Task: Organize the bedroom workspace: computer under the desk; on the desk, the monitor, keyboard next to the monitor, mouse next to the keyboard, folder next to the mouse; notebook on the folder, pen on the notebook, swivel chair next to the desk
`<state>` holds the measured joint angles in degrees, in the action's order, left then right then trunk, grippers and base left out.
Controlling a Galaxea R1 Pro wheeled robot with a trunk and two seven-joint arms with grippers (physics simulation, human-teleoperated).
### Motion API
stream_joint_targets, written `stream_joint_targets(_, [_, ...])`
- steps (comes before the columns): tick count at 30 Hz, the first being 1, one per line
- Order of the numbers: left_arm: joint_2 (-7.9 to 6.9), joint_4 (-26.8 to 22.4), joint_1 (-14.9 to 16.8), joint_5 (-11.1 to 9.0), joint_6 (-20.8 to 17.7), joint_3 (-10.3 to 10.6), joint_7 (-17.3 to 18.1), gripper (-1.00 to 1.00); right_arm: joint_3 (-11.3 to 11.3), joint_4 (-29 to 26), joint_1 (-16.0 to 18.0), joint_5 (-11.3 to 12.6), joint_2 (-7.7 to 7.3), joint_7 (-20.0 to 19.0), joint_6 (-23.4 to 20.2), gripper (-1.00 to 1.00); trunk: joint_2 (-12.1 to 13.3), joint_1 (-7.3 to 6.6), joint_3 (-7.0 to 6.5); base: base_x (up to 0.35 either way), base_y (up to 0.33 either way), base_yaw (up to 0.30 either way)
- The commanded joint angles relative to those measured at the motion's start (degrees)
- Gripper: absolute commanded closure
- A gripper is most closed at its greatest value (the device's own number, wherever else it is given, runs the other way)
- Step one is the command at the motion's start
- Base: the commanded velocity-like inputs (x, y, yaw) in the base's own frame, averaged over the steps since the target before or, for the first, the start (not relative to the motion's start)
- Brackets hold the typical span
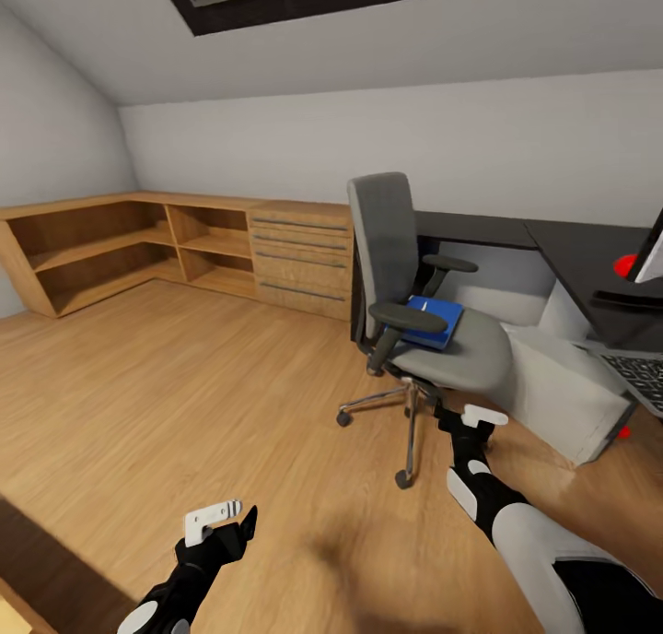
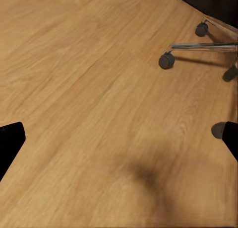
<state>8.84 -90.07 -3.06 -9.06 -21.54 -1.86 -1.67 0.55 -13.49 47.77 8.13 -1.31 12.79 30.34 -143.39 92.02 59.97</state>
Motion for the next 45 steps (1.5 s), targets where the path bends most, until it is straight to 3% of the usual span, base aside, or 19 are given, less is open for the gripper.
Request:
stream_joint_targets(1, [0.03,-0.1,0.0,-0.6,-0.3,-0.1,-0.2,-1.00,0.0,0.1,0.0,0.3,-0.02,-0.1,0.2,-1.00,0.0,-0.01,0.00,0.000,0.000,-0.268])
stream_joint_targets(15, [0.03,-0.2,0.0,-0.6,-0.3,-0.1,-0.2,-1.00,0.1,0.0,0.0,0.3,-0.09,-0.1,0.2,-1.00,0.0,-0.01,-0.50,0.000,0.000,-0.271])
stream_joint_targets(21, [0.03,-0.2,0.0,-0.6,-0.3,-0.1,-0.2,-1.00,0.2,0.1,0.0,0.4,-0.02,0.0,0.1,-1.00,0.0,-0.01,-0.54,0.000,0.000,-0.050])
stream_joint_targets(24, [0.03,-0.2,0.0,-0.6,-0.3,-0.1,-0.2,-1.00,1.7,0.1,0.0,0.8,-0.06,0.5,-0.1,-1.00,0.0,-0.01,-0.54,0.000,0.000,-0.005])
stream_joint_targets(29, [0.03,-0.2,0.0,-0.6,-0.3,-0.1,-0.2,-1.00,7.3,0.0,0.0,3.4,-0.15,2.3,-0.1,-1.00,0.0,-0.01,-0.54,0.000,0.000,-0.002])
stream_joint_targets(32, [0.03,-0.2,0.0,-0.6,-0.3,-0.1,-0.2,-1.00,9.5,-0.1,0.0,4.2,-0.33,2.6,0.0,-1.00,0.0,-0.01,-0.54,0.000,0.000,0.000])
stream_joint_targets(34, [0.03,-0.2,0.0,-0.6,-0.3,-0.1,-0.2,-1.00,11.4,-0.9,0.0,4.8,-1.12,2.7,0.1,-1.00,0.0,-0.01,-0.54,0.000,0.000,0.000])
stream_joint_targets(36, [0.03,-0.2,0.0,-0.6,-0.3,-0.1,-0.2,-1.00,11.9,-1.5,0.0,5.0,-1.73,2.7,0.0,-1.00,0.0,-0.01,-0.54,0.000,0.000,0.000])
stream_joint_targets(40, [0.03,-0.2,0.0,-0.6,-0.3,-0.1,-0.2,-1.00,13.1,-2.2,0.0,9.3,-2.35,2.7,-0.1,-1.00,0.0,-0.01,-0.54,0.000,0.000,0.000])
stream_joint_targets(44, [0.03,-0.2,0.0,-0.6,-0.3,-0.1,-0.2,-1.00,14.2,-2.6,0.0,16.9,-2.40,2.7,0.0,-1.00,0.0,-0.01,-0.54,0.000,0.000,0.000])
stream_joint_targets(45, [0.03,-0.2,0.0,-0.6,-0.3,-0.1,-0.2,-1.00,14.4,-4.0,0.0,20.1,-2.37,2.7,0.1,-1.00,0.0,-0.01,-0.54,0.000,0.000,0.000])
